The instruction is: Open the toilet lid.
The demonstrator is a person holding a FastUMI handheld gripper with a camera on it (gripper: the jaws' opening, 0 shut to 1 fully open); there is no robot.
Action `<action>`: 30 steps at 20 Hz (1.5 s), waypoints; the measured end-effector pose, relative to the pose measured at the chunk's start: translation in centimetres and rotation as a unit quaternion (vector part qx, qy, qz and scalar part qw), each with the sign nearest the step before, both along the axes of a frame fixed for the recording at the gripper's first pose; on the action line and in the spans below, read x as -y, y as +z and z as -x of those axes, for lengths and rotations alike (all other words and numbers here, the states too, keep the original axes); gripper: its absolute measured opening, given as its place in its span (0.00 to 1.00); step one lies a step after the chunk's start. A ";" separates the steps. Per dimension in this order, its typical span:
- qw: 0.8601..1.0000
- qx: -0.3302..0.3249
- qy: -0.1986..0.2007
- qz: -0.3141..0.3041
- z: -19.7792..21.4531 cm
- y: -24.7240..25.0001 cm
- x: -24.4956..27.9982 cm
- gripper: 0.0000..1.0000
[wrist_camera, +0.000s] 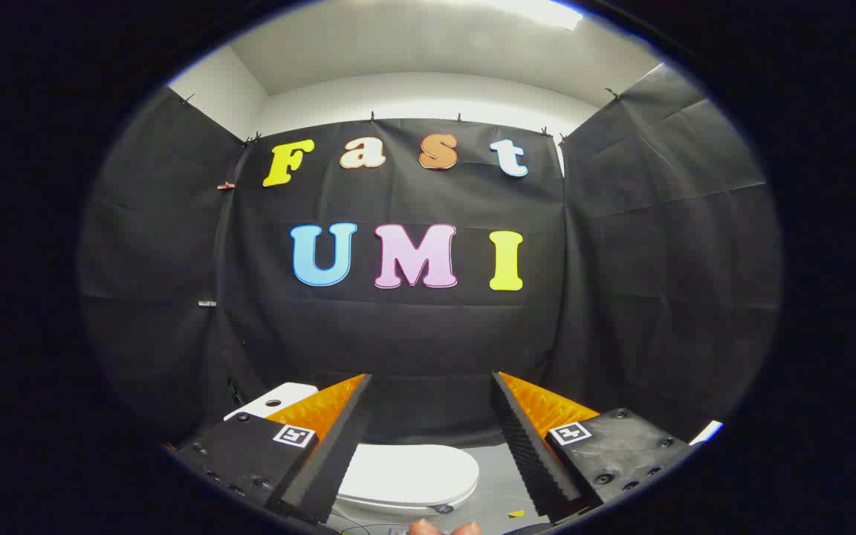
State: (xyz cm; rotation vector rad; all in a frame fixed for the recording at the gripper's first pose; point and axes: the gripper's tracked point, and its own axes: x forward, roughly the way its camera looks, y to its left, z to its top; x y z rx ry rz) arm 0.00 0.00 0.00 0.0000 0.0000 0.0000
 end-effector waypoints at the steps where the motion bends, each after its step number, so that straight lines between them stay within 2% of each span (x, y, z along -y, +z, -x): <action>1: 1.000 -0.001 -0.001 0.001 0.0 -0.1 0.0 0.98; 30: 1.000 -0.002 -0.001 0.009 -0.3 -1.2 -0.6 0.98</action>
